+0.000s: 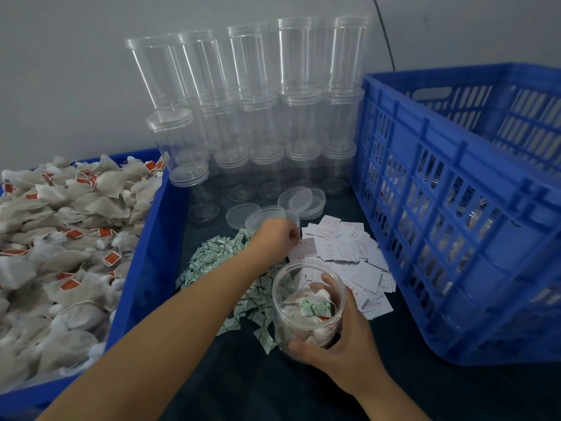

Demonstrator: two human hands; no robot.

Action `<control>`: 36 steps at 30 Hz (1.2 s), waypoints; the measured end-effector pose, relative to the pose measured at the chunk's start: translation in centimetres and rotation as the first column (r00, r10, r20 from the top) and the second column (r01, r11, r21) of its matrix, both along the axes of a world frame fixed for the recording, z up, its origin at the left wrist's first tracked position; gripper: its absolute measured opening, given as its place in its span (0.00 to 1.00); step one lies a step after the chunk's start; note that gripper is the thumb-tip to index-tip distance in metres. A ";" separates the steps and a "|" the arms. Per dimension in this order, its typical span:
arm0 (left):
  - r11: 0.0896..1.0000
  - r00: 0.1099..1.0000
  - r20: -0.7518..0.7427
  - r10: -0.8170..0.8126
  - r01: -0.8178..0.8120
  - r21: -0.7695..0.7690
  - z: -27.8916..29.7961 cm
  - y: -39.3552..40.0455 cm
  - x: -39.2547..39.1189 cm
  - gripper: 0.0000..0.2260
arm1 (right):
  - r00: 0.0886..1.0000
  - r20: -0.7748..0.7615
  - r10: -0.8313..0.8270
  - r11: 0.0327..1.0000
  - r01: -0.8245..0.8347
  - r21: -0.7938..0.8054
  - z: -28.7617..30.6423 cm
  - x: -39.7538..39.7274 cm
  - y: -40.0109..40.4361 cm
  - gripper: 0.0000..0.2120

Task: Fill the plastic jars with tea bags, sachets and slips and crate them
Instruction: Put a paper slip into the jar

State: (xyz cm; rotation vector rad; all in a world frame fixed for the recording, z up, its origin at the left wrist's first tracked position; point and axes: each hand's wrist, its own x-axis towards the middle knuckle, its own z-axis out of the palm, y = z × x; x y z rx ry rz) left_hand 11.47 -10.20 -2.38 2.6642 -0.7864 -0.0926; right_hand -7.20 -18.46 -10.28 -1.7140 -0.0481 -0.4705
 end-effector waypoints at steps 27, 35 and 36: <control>0.936 0.942 -0.099 -0.322 0.332 0.119 8.9 4.7 -10.9 0.07 | 0.999 -0.027 0.034 0.996 -0.032 0.084 -0.1 0.0 0.0 0.46; 0.873 0.924 -0.014 -0.382 0.366 0.322 8.1 3.0 -10.9 0.10 | 0.999 0.000 0.047 0.994 -0.047 0.095 0.4 0.1 0.2 0.40; 0.870 0.925 -0.005 -0.381 0.360 0.336 8.0 2.9 -10.8 0.11 | 0.999 0.005 0.046 0.995 -0.046 0.092 0.4 0.1 0.2 0.40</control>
